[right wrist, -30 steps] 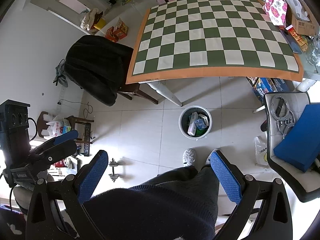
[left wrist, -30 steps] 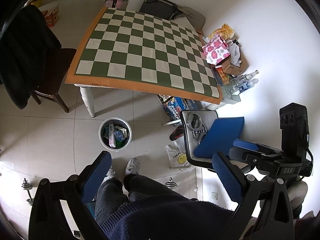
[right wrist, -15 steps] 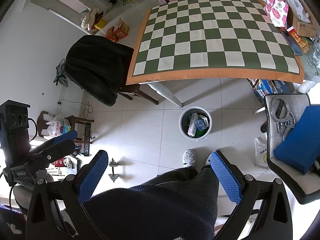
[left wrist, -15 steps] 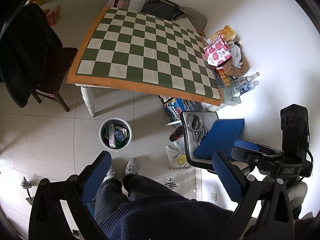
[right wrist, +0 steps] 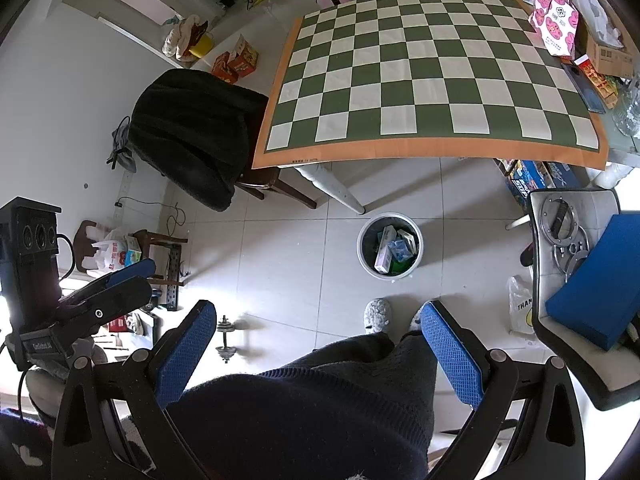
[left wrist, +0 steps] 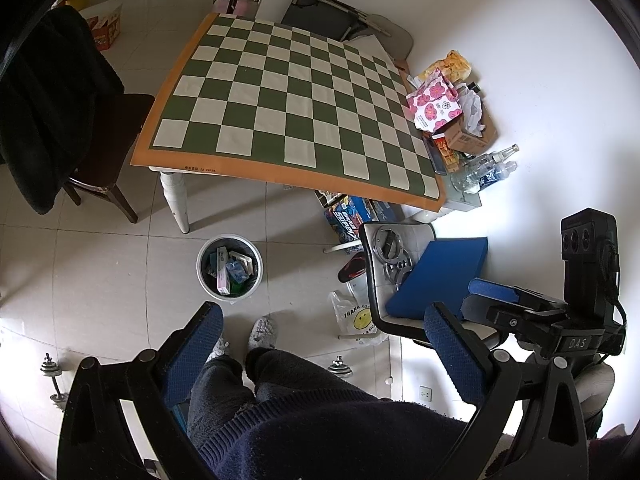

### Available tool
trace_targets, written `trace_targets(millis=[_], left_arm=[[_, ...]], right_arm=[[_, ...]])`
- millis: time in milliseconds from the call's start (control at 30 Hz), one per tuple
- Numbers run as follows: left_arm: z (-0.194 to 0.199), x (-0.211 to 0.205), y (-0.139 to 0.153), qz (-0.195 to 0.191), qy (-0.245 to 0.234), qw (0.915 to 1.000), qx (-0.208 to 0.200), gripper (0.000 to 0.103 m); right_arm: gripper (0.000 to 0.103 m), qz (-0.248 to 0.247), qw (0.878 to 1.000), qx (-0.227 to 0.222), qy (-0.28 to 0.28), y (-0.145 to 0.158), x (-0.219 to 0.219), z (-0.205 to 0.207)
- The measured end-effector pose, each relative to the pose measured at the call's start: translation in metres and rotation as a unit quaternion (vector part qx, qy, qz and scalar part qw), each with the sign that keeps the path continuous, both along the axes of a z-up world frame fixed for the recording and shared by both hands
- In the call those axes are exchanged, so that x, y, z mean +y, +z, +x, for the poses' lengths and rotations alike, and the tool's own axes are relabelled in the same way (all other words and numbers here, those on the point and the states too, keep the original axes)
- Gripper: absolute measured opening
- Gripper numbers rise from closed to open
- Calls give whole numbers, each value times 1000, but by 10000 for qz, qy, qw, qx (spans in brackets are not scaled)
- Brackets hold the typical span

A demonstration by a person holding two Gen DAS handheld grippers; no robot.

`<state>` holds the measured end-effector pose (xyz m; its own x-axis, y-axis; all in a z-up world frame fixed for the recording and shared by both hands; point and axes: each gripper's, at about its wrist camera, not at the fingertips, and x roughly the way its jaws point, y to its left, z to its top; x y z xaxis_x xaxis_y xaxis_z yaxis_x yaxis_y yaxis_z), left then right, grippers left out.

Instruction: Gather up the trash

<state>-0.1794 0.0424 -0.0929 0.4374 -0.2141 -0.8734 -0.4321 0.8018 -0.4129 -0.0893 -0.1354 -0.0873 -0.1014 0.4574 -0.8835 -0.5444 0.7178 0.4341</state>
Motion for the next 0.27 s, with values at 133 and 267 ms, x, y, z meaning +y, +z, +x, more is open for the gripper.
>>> trace_targets(millis=[133,267], left_arm=[[0,0,1,21,1,10000,-14,103],[0,2,1,6,24,10000,-40,103]], right_arm=[[103,2,10000,1,-2,0,1,0],[103,17,10000,4,24,2,1,1]])
